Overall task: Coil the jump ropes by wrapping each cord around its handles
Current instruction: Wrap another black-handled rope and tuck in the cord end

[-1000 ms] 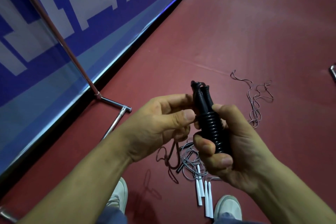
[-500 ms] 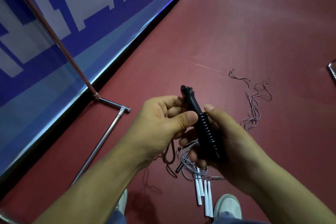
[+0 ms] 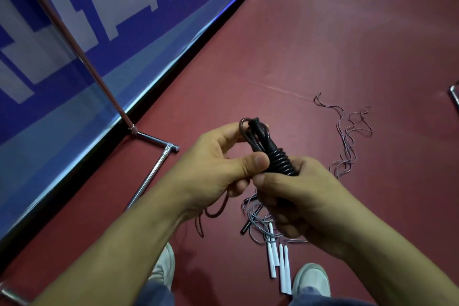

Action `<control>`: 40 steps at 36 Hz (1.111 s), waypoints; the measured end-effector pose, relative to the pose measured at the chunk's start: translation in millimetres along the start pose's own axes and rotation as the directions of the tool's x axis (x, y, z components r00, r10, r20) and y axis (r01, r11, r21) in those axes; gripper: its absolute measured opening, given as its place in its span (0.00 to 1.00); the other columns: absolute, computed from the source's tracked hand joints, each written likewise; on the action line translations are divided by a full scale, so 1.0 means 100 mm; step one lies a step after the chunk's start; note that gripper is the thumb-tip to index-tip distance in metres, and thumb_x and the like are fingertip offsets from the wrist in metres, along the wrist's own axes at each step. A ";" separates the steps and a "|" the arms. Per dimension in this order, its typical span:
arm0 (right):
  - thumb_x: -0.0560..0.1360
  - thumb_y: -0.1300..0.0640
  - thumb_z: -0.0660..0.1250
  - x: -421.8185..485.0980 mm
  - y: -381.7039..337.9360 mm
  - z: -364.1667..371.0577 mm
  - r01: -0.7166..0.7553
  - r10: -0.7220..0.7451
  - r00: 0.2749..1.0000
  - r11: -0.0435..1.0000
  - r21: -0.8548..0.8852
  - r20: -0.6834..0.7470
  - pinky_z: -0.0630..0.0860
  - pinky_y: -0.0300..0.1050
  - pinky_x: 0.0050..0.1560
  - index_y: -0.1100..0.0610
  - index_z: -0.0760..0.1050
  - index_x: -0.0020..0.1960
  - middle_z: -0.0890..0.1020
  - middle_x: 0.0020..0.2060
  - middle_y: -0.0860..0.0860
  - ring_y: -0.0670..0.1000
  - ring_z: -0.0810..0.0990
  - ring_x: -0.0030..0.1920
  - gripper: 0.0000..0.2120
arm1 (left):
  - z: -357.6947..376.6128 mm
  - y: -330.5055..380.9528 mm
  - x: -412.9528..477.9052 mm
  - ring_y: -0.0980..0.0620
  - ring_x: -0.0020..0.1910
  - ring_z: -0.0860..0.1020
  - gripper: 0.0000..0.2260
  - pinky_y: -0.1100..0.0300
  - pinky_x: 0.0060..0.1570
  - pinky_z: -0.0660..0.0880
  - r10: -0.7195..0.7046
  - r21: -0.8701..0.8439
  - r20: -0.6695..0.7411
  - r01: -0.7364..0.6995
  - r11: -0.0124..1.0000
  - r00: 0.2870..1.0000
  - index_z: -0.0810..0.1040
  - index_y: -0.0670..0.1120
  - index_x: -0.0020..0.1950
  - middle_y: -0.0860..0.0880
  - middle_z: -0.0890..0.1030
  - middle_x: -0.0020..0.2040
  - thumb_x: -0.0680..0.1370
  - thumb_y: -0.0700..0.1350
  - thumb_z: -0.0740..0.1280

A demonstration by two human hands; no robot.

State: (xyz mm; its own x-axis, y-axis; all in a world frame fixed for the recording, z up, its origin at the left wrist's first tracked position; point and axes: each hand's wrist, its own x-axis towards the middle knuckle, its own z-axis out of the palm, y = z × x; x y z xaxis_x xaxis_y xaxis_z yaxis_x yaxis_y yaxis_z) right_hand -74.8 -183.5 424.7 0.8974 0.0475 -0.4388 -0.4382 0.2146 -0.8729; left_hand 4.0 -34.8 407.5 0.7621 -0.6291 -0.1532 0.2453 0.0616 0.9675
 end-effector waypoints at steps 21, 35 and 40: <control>0.65 0.51 0.76 0.06 0.20 0.05 -0.027 -0.279 0.910 0.700 -0.714 -0.307 0.77 0.44 0.34 0.49 0.73 0.49 0.81 0.39 0.47 0.46 0.79 0.34 0.17 | 0.10 -0.10 0.02 0.53 0.23 0.66 0.09 0.63 0.24 0.64 0.063 0.098 -0.138 -0.050 0.994 0.988 0.80 0.41 0.55 0.45 0.84 0.38 0.78 0.30 0.68; 0.71 0.67 0.75 0.02 0.10 -0.01 0.271 -0.372 0.877 0.906 -0.325 -0.306 0.64 0.40 0.24 0.51 0.73 0.56 0.76 0.28 0.50 0.47 0.66 0.24 0.21 | 0.05 -0.04 -0.04 0.56 0.23 0.66 0.17 0.63 0.22 0.59 -0.004 -0.103 0.115 0.015 0.995 0.993 0.80 0.48 0.66 0.48 0.84 0.57 0.78 0.39 0.69; 0.70 0.62 0.79 0.00 0.14 0.00 0.365 -0.505 0.820 0.823 -0.435 -0.268 0.74 0.48 0.30 0.45 0.73 0.52 0.83 0.38 0.52 0.52 0.77 0.30 0.21 | 0.01 -0.06 -0.01 0.55 0.22 0.68 0.16 0.67 0.19 0.62 -0.060 -0.046 0.028 0.061 0.997 0.998 0.82 0.48 0.63 0.46 0.82 0.62 0.75 0.40 0.72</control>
State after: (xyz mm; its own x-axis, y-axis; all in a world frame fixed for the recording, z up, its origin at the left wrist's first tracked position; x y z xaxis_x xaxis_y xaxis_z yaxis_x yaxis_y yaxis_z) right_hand -80.7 -180.8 412.2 0.9433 -0.3310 0.0241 -0.0560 -0.2305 -0.9715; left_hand 0.5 -35.3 402.0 0.7290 -0.6531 -0.2051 0.3188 0.0588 0.9460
